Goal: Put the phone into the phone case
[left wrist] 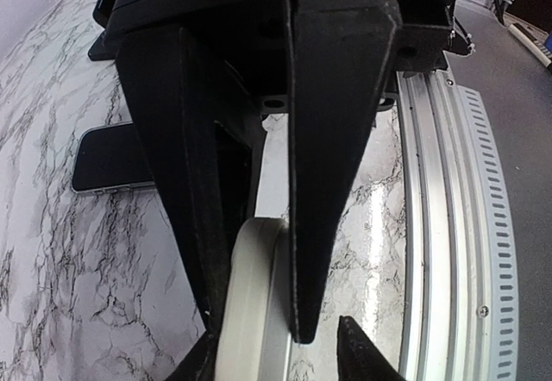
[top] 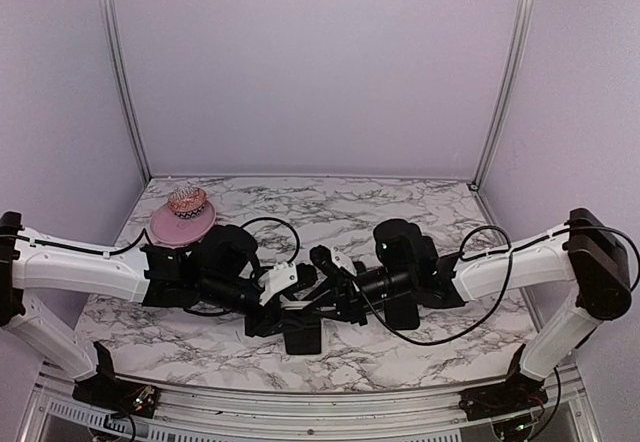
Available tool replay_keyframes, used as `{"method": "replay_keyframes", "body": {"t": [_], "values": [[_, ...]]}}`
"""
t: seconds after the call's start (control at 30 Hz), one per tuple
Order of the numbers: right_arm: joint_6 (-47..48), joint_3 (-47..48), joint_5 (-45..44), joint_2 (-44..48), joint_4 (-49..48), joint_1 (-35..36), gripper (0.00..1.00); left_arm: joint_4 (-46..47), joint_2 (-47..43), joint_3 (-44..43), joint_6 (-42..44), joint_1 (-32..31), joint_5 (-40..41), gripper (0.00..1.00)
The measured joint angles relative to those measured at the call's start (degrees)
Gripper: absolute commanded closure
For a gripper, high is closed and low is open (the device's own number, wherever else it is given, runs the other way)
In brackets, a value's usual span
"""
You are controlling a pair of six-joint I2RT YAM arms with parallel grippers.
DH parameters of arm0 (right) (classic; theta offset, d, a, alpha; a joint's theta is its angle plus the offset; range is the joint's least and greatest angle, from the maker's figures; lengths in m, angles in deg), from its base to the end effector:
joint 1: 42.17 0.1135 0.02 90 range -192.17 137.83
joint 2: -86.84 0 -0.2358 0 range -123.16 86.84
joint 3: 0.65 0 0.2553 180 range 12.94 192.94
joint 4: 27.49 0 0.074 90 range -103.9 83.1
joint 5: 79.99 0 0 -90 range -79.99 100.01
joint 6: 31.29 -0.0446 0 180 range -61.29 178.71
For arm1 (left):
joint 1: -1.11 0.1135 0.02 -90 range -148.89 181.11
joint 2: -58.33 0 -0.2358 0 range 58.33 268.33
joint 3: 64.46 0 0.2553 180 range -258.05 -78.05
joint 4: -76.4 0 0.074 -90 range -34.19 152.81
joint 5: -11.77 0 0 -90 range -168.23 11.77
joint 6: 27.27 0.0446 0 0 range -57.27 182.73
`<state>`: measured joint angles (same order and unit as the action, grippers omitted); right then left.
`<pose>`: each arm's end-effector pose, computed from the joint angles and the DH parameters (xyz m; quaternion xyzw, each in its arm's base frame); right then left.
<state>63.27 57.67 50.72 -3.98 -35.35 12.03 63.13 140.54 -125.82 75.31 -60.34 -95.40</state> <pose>0.1734 0.2901 0.1672 -0.5508 0.5955 0.4782 0.3366 0.1429 -0.2902 0.1908 0.5817 0.6554 -0.3117 0.3672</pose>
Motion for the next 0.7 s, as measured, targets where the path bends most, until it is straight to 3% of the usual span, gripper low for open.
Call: {"method": "replay_keyframes", "body": {"t": [0.17, 0.4, 0.53, 0.57, 0.67, 0.7], "values": [[3.17, -0.9, -2.38, 1.92, 1.88, 0.83, 0.88, 0.72, -1.16, 0.63, 0.72, -0.07, -0.17, 0.55], [8.2, -3.91, -3.78, 6.45, 4.17, 1.2, 0.86, 1.14, -4.63, 3.74, 3.58, -0.07, -0.33, 0.8], [9.73, -4.09, -3.54, 6.64, 4.57, 1.2, 0.84, 1.68, -4.42, 3.93, 4.37, -0.04, -1.51, 1.0], [10.1, -4.13, -3.56, 6.67, 4.57, 1.2, 0.8, 2.01, -4.24, 3.93, 4.42, 0.02, -1.77, 1.0], [10.62, -4.39, -3.74, 6.88, 4.9, 1.14, 0.51, 3.26, -3.63, 3.96, 3.85, 0.2, -2.38, 1.0], [10.6, -4.42, -4.28, 6.84, 5.09, 1.2, 0.46, 4.17, -3.41, 4.07, 3.72, 0.15, -2.51, 1.0]]}}
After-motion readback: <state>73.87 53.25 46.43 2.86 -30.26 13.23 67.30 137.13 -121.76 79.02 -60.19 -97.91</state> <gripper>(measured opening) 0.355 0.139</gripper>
